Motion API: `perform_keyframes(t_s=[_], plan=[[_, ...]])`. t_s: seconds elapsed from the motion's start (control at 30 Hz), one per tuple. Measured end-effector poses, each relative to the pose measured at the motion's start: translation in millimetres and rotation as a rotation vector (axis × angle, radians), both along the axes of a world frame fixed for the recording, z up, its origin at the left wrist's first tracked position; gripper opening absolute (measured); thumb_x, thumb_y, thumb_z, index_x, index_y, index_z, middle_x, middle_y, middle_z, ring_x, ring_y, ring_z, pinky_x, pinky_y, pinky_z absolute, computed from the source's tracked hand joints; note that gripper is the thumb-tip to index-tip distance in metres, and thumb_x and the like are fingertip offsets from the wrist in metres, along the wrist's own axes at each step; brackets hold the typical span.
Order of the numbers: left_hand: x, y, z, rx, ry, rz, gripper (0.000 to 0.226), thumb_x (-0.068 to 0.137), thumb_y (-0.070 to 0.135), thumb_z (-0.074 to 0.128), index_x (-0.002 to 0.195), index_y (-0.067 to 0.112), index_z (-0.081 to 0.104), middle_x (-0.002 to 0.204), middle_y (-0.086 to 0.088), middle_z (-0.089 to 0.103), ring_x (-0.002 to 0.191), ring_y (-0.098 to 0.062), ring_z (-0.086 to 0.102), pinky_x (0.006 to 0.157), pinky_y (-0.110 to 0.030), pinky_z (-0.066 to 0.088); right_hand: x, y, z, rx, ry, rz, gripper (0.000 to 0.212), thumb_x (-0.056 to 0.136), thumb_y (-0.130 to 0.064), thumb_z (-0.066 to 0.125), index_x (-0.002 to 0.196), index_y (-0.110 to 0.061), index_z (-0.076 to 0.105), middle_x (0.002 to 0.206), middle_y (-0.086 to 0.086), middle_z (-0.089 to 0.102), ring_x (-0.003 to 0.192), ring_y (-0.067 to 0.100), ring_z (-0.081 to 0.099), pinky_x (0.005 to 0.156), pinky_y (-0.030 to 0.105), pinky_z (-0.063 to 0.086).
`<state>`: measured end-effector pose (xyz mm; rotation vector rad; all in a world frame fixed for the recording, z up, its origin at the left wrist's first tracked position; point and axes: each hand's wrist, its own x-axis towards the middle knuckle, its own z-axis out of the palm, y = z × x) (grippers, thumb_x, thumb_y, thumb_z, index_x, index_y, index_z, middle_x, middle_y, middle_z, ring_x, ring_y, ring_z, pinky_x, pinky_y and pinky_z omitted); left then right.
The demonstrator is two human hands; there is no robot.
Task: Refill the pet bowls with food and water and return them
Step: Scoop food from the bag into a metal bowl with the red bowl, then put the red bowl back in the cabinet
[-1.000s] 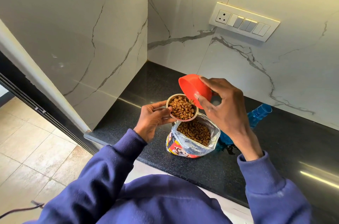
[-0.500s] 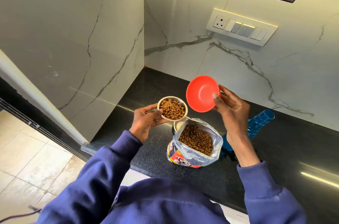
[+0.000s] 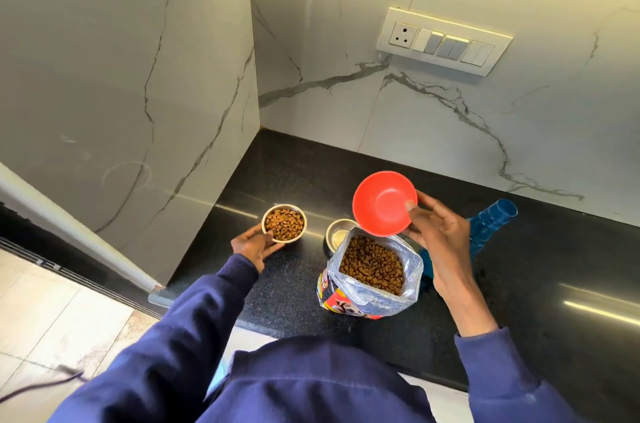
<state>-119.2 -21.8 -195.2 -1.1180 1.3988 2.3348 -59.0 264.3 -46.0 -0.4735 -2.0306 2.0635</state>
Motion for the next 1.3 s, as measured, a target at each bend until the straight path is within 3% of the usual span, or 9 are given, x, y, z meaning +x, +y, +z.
perform_keyframes(t_s=[0.1, 0.3, 0.43, 0.57, 0.8, 0.93, 1.1, 1.2, 1.3], plan=[[-7, 5, -9, -0.025, -0.033, 0.031, 0.041, 0.095, -0.019, 0.053, 0.136, -0.012, 0.056, 0.137, -0.035, 0.059, 0.124, -0.044, 0.062, 0.102, -0.054, 0.053, 4, 3, -2, 0.044, -0.007, 0.004, 0.039, 0.088, -0.016, 0.077, 0.126, -0.02, 0.069, 0.106, 0.001, 0.078, 0.101, 0.019, 0.076, 0.084, 0.038, 0.063], [-10, 11, -14, -0.055, -0.034, 0.051, 0.04, 0.094, -0.019, 0.056, 0.133, -0.011, 0.058, 0.122, -0.031, 0.065, 0.105, -0.036, 0.066, 0.085, -0.045, 0.063, 12, 10, -4, 0.099, -0.023, 0.016, 0.041, 0.088, -0.022, 0.078, 0.128, -0.02, 0.07, 0.112, 0.003, 0.077, 0.105, 0.019, 0.074, 0.085, 0.04, 0.062], [-6, 11, -14, -0.075, 0.005, 0.051, 0.048, 0.094, -0.018, 0.056, 0.141, -0.008, 0.052, 0.136, -0.029, 0.061, 0.115, -0.035, 0.064, 0.103, -0.051, 0.053, 15, 14, -2, 0.074, -0.037, 0.037, 0.038, 0.086, -0.026, 0.077, 0.123, -0.029, 0.069, 0.105, -0.009, 0.077, 0.1, 0.013, 0.076, 0.076, 0.028, 0.063], [-3, 7, -8, -0.154, -0.005, 0.048, 0.071, 0.09, -0.017, 0.063, 0.153, 0.005, 0.041, 0.158, -0.022, 0.043, 0.142, -0.037, 0.049, 0.113, -0.052, 0.047, 17, 16, 2, 0.083, -0.058, 0.053, 0.047, 0.087, -0.03, 0.076, 0.132, -0.021, 0.067, 0.106, -0.006, 0.077, 0.098, 0.015, 0.076, 0.08, 0.034, 0.064], [5, 5, 13, -0.256, 0.056, 0.056, 0.065, 0.088, -0.011, 0.07, 0.147, 0.003, 0.048, 0.15, -0.024, 0.051, 0.137, -0.037, 0.053, 0.116, -0.05, 0.045, 20, 20, 13, 0.073, -0.056, 0.08, 0.041, 0.092, -0.024, 0.072, 0.131, -0.017, 0.065, 0.112, 0.003, 0.075, 0.102, 0.024, 0.075, 0.083, 0.042, 0.064], [13, 18, 53, -0.255, 0.248, -0.014, 0.056, 0.094, -0.005, 0.065, 0.146, 0.003, 0.047, 0.143, -0.024, 0.057, 0.131, -0.036, 0.058, 0.112, -0.052, 0.048, 22, 25, 23, 0.076, -0.051, 0.108, 0.039, 0.093, -0.025, 0.07, 0.131, -0.015, 0.064, 0.114, 0.003, 0.074, 0.102, 0.024, 0.074, 0.084, 0.043, 0.064], [20, 46, 140, -0.635, 0.699, -0.156, 0.056, 0.097, 0.015, 0.068, 0.148, 0.009, 0.046, 0.138, -0.01, 0.06, 0.116, -0.018, 0.065, 0.1, -0.037, 0.055, 26, 37, 40, 0.16, 0.015, 0.156, 0.022, 0.095, -0.027, 0.068, 0.117, -0.025, 0.065, 0.101, -0.006, 0.074, 0.093, 0.013, 0.074, 0.068, 0.024, 0.062], [20, 58, 191, -0.845, 0.953, -0.197, 0.045, 0.098, 0.012, 0.066, 0.14, 0.007, 0.053, 0.133, -0.011, 0.062, 0.116, -0.018, 0.066, 0.097, -0.031, 0.057, 24, 48, 63, 0.32, 0.076, 0.202, 0.008, 0.099, -0.031, 0.063, 0.106, -0.031, 0.068, 0.095, -0.001, 0.076, 0.09, 0.015, 0.073, 0.073, 0.03, 0.064], [17, 68, 233, -1.051, 1.182, -0.231, 0.041, 0.096, 0.013, 0.068, 0.136, 0.007, 0.059, 0.138, -0.012, 0.057, 0.123, -0.019, 0.062, 0.1, -0.03, 0.057, 17, 62, 94, 0.457, 0.138, 0.211, 0.027, 0.103, -0.027, 0.058, 0.088, -0.012, 0.075, 0.081, 0.012, 0.074, 0.076, 0.019, 0.072, 0.068, 0.037, 0.063]])
